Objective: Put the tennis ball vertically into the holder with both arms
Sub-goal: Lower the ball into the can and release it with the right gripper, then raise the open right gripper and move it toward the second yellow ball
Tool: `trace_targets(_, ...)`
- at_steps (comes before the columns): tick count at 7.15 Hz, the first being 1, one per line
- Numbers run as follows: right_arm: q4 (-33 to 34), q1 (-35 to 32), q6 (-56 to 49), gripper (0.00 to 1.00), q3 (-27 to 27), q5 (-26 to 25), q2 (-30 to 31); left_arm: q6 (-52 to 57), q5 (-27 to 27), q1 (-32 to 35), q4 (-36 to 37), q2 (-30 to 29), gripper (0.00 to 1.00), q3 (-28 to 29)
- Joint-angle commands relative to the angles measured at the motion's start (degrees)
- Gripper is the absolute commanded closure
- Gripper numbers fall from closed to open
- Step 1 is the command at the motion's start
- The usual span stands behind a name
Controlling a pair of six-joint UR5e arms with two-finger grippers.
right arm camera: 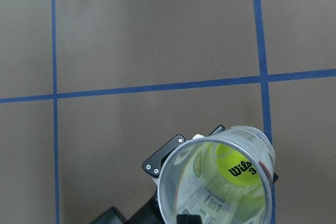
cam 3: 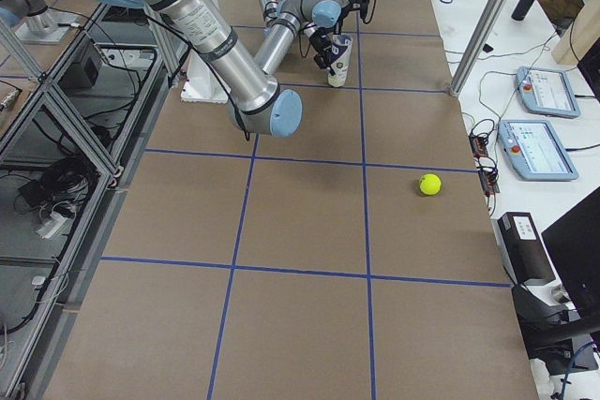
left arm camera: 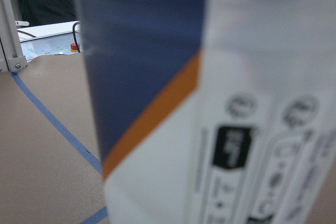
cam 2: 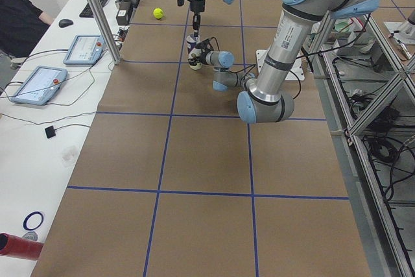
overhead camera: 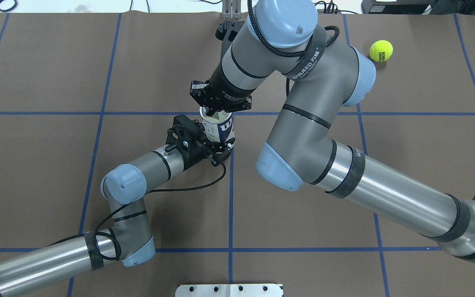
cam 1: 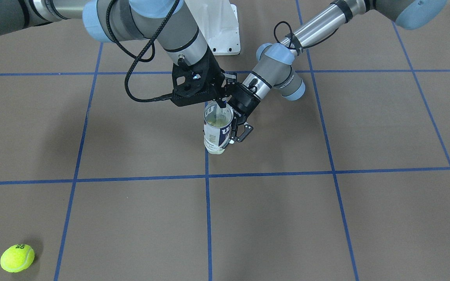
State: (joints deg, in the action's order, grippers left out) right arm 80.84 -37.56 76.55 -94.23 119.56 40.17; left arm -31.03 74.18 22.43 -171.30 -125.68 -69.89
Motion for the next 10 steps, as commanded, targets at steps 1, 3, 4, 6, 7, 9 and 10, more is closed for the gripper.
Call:
trace_targets(1, -0.1, -0.1, 0.0, 1.00, -0.3, 0.1, -0.1, 0.0, 0.0, 0.0, 0.0, 0.0, 0.20, -0.1)
trace_targets(3, 0.0, -0.3, 0.0, 1.00, -0.7, 0.1, 0.0, 0.0, -0.1, 0.1, 0.0, 0.0, 0.02, -0.1)
trace_targets(4, 0.0, -0.5, 0.0, 1.00, -0.6, 0.1, 0.0, 0.0, -0.1, 0.1, 0.0, 0.0, 0.01, -0.1)
trace_targets(6, 0.0, -1.5, -0.1, 1.00, -1.2, 0.7, 0.1, 0.0, -0.1, 0.1, 0.0, 0.0, 0.01, -0.2)
trace_targets(7, 0.2, -2.3, -0.1, 1.00, -1.9, 0.7, 0.3, 0.0, -0.1, 0.1, 0.0, 0.0, 0.01, -0.2)
trace_targets(9, 0.5, -7.3, -1.9, 1.00, -2.1, 1.2, 2.5, 0.0, -0.1, 0.1, 0.0, -0.1, 0.01, -0.5)
trace_targets(10, 0.5, -10.9, -7.1, 1.00, -2.0, 3.0, 5.1, 0.0, -0.1, 0.2, 0.0, 0.0, 0.01, -0.7)
